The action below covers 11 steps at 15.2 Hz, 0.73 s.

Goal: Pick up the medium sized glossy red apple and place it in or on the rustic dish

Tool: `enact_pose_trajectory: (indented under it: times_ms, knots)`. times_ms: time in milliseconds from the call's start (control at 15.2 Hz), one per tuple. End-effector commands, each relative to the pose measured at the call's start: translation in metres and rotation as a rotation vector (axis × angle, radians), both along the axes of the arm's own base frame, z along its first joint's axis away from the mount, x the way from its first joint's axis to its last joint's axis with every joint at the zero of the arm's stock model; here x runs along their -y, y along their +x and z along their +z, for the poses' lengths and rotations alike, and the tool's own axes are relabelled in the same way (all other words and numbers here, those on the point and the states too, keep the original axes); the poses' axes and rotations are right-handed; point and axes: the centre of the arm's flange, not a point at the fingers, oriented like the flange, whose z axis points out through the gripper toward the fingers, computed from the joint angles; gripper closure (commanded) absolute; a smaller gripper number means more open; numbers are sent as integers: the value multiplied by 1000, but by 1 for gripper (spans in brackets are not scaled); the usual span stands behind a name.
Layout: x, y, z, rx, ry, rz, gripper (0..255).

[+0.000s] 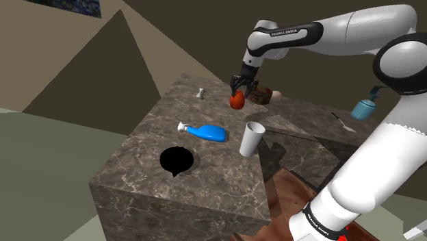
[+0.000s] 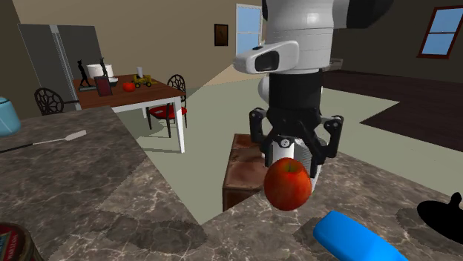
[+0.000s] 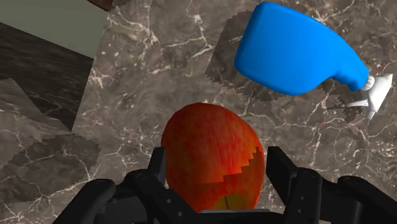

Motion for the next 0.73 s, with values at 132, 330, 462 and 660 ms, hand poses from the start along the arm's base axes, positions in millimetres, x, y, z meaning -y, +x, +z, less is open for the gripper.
enact_pose_trajectory:
  times_ms: [132, 330, 462, 660]
  knots:
    - [-49, -13, 4, 0, 0, 0, 255]
    - [-87, -22, 7, 0, 0, 0, 255]
    - [-113, -29, 9, 0, 0, 0, 255]
    - [-151, -39, 12, 0, 0, 0, 255]
